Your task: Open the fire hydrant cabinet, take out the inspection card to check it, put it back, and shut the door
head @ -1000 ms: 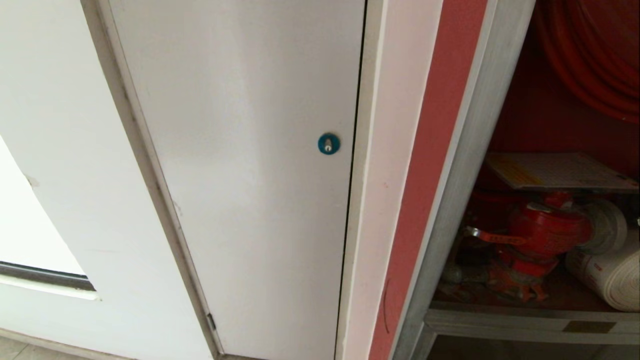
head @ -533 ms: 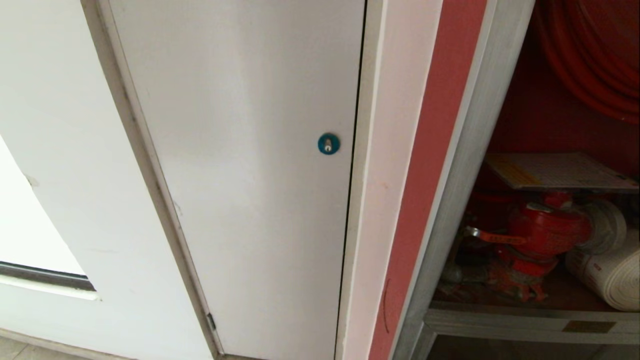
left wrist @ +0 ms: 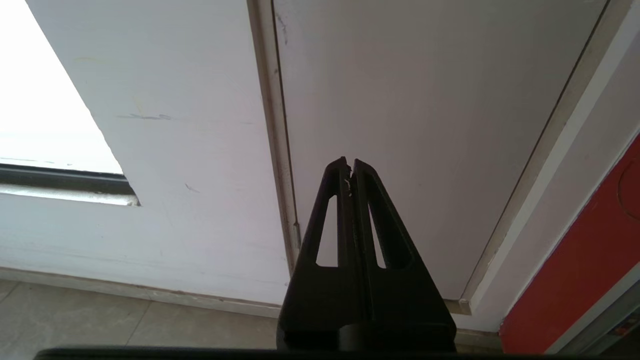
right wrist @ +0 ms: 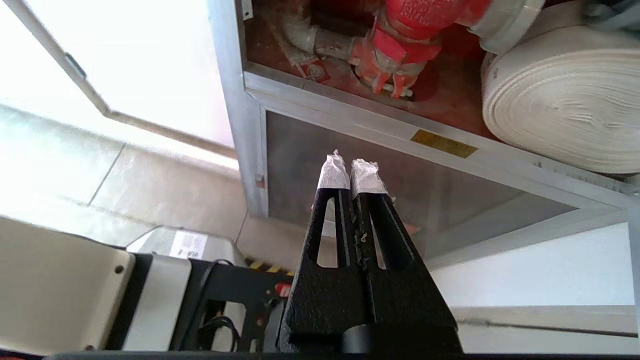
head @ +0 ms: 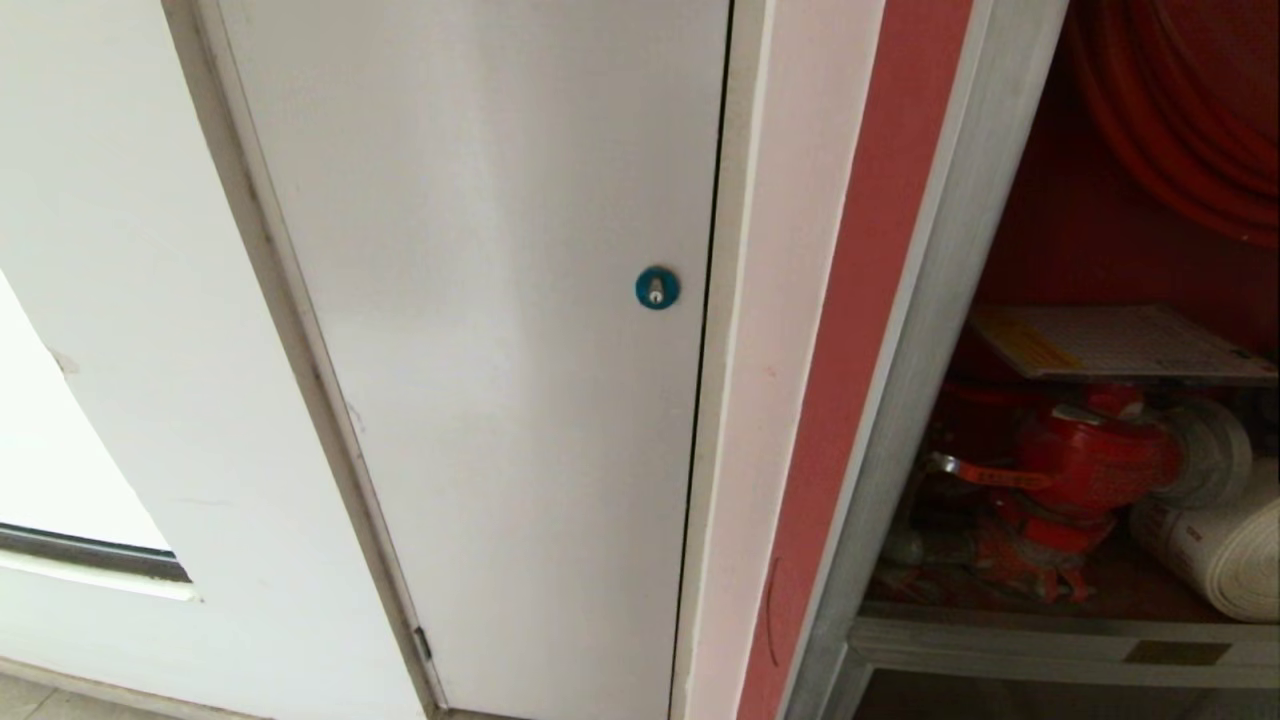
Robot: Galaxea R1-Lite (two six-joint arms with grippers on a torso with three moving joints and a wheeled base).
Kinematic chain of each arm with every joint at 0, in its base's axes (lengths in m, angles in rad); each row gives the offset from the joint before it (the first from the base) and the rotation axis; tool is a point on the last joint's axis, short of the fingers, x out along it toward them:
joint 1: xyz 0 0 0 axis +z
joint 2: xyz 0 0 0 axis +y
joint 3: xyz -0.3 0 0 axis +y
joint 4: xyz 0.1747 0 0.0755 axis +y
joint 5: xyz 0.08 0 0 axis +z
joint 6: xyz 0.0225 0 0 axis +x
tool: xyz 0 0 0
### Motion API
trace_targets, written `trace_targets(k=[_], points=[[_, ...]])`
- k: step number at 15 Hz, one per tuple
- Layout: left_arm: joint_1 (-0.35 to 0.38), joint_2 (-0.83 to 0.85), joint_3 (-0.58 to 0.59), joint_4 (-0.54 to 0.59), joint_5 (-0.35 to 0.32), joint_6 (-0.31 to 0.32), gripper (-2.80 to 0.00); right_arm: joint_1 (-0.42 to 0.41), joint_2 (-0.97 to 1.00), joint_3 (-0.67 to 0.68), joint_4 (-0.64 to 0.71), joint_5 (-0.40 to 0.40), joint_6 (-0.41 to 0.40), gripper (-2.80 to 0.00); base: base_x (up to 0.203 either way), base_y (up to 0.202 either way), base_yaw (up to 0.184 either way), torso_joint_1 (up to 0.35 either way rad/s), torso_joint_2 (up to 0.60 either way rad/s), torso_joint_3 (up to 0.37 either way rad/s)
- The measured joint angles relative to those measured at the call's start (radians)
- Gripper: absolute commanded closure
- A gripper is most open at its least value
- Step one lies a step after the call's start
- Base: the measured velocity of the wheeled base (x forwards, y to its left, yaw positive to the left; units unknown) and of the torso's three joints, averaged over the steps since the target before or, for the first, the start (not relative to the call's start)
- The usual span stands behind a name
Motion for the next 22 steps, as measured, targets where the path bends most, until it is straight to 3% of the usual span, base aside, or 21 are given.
trace_targets(k=[6,10,16,22], points=[[0.0,0.0,0.0,0.0,0.001,0.0,0.0,0.004,-0.246,0.166,0.048,0.032,-0.03,0.0,0.0,0.0,0.0,0.0,0.0,0.0],[0.0,0.0,0.0,0.0,0.0,0.0,0.0,0.029,-0.374,0.361,-0.041,0.044,-0.02,0.0,0.0,0.0,0.0,0.0,0.0,0.0],[0.0,0.0,0.0,0.0,0.0,0.0,0.0,0.047,-0.578,0.699,-0.46,0.04,0.097,0.0,0.0,0.0,0.0,0.0,0.0,0.0],[0.0,0.0,0.0,0.0,0.001,0.0,0.0,0.048,-0.645,0.997,-0.933,-0.047,0.16,0.0,0.0,0.0,0.0,0.0,0.0,0.0]])
